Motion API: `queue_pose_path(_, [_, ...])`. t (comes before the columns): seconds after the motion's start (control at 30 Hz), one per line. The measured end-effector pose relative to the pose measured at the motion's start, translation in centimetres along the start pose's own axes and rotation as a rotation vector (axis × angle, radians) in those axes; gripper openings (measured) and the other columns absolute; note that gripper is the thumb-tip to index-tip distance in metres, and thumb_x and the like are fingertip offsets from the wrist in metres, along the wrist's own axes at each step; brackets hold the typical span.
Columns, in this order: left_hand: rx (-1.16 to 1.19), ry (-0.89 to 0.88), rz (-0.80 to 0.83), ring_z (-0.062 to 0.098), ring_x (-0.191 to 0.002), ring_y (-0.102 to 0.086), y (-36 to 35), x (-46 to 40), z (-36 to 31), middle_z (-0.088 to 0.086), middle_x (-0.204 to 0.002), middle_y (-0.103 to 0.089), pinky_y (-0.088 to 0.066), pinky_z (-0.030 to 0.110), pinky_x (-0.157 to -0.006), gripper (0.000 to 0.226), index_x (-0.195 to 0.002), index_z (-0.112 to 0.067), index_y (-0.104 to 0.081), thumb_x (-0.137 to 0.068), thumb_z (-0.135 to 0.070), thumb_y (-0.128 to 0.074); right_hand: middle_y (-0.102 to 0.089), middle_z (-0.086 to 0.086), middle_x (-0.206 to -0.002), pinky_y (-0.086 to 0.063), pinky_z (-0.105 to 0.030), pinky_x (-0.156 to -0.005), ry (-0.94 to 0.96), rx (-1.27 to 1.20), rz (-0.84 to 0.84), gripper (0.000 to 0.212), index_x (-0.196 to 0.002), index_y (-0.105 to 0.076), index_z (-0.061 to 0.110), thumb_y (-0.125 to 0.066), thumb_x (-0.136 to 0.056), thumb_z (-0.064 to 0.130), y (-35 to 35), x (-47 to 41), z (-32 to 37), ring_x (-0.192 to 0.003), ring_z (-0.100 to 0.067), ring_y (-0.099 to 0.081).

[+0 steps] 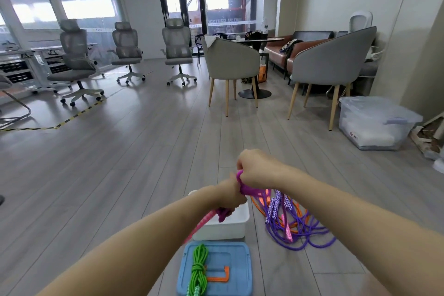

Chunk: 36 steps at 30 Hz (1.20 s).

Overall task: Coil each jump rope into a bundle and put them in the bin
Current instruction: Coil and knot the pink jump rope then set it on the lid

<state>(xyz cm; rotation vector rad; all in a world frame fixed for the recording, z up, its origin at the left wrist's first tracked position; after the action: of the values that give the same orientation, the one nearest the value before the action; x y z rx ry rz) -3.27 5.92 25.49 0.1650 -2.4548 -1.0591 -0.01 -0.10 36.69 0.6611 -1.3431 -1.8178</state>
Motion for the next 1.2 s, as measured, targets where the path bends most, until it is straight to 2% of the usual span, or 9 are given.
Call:
queue_pose_path(0.17, [0.579,-0.006,-0.16,0.012,-0.044,-0.041,3.8,0.1,0.1,0.01,-0.073,-0.045,-0.045,0.031,-0.046,0.028,-0.121,-0.006,-0.029,-0.103,-0.013,-0.049,-0.063,0.007,-0.082,-0.038,-0.025,-0.061,0.099,-0.255,-0.09,0.009,-0.092,-0.072,0.018,-0.063,-0.092,0.021,1.6,1.7,0.1,-0.072,-0.01,-0.056])
queue_pose_path(0.33, [0.806,-0.241,0.047,0.012,-0.05,-0.042,6.7,2.6,-3.8,0.003,-0.068,-0.049,-0.047,0.028,-0.047,0.054,-0.133,-0.014,-0.033,-0.094,-0.004,-0.07,-0.054,-0.001,-0.072,-0.035,-0.02,-0.049,-0.024,-0.649,-0.161,0.022,-0.101,-0.067,-0.001,-0.061,-0.101,0.021,2.4,2.1,-5.2,-0.05,-0.003,-0.043])
queue_pose_path(0.53, [0.877,-0.366,0.124,0.009,-0.051,-0.037,8.4,5.5,-7.4,0.0,-0.069,-0.047,-0.045,0.022,-0.05,0.04,-0.116,-0.021,-0.031,-0.098,-0.044,-0.058,-0.031,0.003,-0.063,-0.016,-0.021,-0.042,-0.013,-1.069,0.24,0.026,-0.114,-0.061,0.009,-0.058,-0.103,0.032,-1.5,2.3,-5.9,-0.053,-0.011,-0.019])
queue_pose_path(0.73, [0.895,-0.398,0.075,0.011,-0.05,-0.033,8.8,6.2,-8.1,0.002,-0.067,-0.044,-0.04,0.022,-0.047,0.024,-0.108,-0.021,-0.028,-0.107,-0.034,-0.048,-0.041,-0.003,-0.067,-0.038,-0.026,-0.057,0.04,-1.21,0.547,0.026,-0.099,-0.064,0.009,-0.056,-0.101,0.033,-4.0,2.8,-4.4,-0.054,-0.013,-0.03])
queue_pose_path(0.83, [0.92,-0.381,0.044,0.012,-0.049,-0.035,9.2,5.8,-7.5,0.002,-0.066,-0.046,-0.041,0.023,-0.046,0.016,-0.109,-0.022,-0.031,-0.109,-0.025,-0.046,-0.068,-0.017,-0.097,-0.053,-0.037,-0.095,0.095,-1.213,0.571,0.026,-0.092,-0.066,0.003,-0.055,-0.101,0.025,-4.6,2.5,-3.5,-0.088,-0.025,-0.065])
queue_pose_path(0.9, [0.97,-0.382,-0.038,0.011,-0.049,-0.037,10.2,5.4,-6.7,0.002,-0.065,-0.047,-0.041,0.024,-0.046,0.012,-0.115,-0.02,-0.033,-0.108,-0.018,-0.043,-0.067,-0.024,-0.119,-0.05,-0.037,-0.107,0.128,-1.262,0.494,0.025,-0.091,-0.071,0.0,-0.055,-0.101,0.017,-3.6,1.9,-3.3,-0.106,-0.027,-0.066])
queue_pose_path(1.0, [1.053,-0.392,-0.183,0.011,-0.048,-0.036,11.9,4.6,-5.2,0.001,-0.064,-0.046,-0.041,0.025,-0.046,0.016,-0.121,-0.017,-0.034,-0.107,-0.015,-0.041,-0.058,-0.025,-0.11,-0.054,-0.027,-0.073,0.154,-1.425,0.4,0.022,-0.098,-0.072,0.0,-0.06,-0.098,0.019,-1.5,1.5,-3.0,-0.07,-0.013,-0.057])
queue_pose_path(1.07, [1.081,-0.406,-0.23,0.011,-0.047,-0.035,12.7,4.4,-4.9,0.001,-0.063,-0.044,-0.04,0.025,-0.045,0.01,-0.114,-0.015,-0.035,-0.107,-0.014,-0.04,-0.054,-0.013,-0.094,-0.034,-0.019,-0.049,0.165,-1.411,0.44,0.021,-0.102,-0.066,0.006,-0.056,-0.101,0.025,-1.7,2.1,-2.1,-0.055,-0.008,-0.034])
queue_pose_path(1.2, [1.083,-0.51,-0.131,0.009,-0.044,-0.034,13.3,5.6,-7.3,0.001,-0.062,-0.037,-0.039,0.023,-0.045,0.028,-0.082,-0.013,-0.042,-0.108,-0.021,-0.035,-0.041,0.0,-0.071,-0.016,-0.021,-0.046,0.167,-1.311,0.557,0.022,-0.101,-0.062,0.014,-0.049,-0.106,0.032,-4.2,2.1,-1.4,-0.056,-0.01,-0.017])
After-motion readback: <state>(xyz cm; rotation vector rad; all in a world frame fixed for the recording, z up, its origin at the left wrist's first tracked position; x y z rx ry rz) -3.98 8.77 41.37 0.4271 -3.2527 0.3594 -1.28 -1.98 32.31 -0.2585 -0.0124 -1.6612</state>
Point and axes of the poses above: each hand's wrist, its own x-axis away from the middle knuckle, its own y-axis out of the back of the hand, z = x × y, the point moved 10 cm from there along -x, towards the middle knuckle
